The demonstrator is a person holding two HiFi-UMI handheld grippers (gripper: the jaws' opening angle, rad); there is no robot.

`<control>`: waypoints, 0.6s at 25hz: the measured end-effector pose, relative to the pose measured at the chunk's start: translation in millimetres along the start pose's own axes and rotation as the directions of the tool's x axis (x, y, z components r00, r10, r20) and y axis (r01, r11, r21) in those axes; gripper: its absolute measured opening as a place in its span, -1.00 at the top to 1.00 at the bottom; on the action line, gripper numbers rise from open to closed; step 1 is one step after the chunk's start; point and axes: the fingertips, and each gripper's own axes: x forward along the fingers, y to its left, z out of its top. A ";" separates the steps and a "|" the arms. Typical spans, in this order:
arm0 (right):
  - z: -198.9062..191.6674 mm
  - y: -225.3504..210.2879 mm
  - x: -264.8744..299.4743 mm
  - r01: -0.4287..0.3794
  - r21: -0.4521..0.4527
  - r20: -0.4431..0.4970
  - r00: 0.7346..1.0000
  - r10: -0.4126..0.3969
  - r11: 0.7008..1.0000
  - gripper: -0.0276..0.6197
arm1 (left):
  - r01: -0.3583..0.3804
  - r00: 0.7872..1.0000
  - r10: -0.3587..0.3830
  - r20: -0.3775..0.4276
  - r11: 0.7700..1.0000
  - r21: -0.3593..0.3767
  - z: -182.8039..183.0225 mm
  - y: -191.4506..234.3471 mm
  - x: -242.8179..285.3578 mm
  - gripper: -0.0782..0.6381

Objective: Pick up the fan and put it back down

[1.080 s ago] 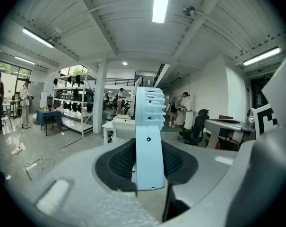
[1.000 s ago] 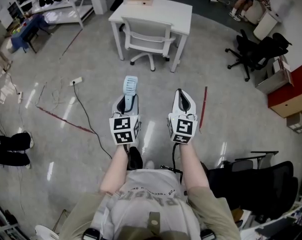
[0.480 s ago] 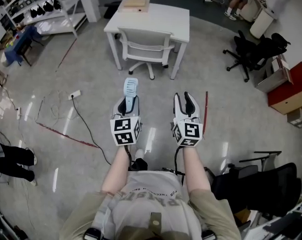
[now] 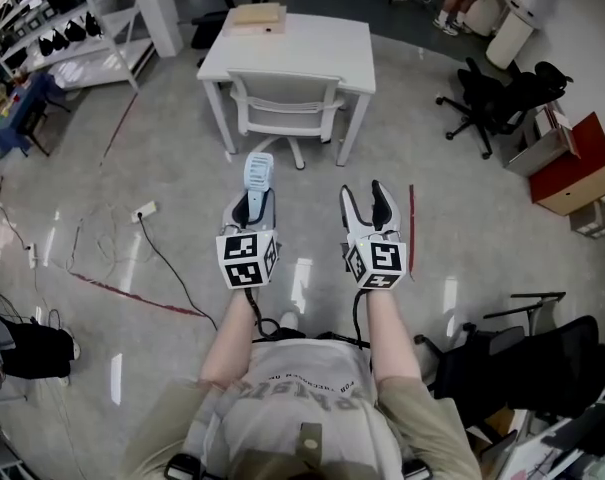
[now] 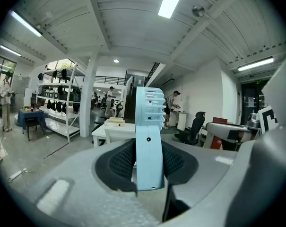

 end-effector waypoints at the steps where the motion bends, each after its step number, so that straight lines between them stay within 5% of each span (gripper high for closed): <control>1: 0.2 0.8 2.7 0.004 0.002 -0.001 1.000 -0.004 1.000 0.17 | 0.007 1.000 -0.007 0.000 1.000 -0.003 0.9 2.5 2.0 0.43; 15: -23.4 -0.5 35.8 0.016 0.003 -0.047 0.999 -0.016 1.000 0.14 | 0.048 0.999 -0.049 -0.022 0.998 -0.028 -11.3 29.0 26.2 0.43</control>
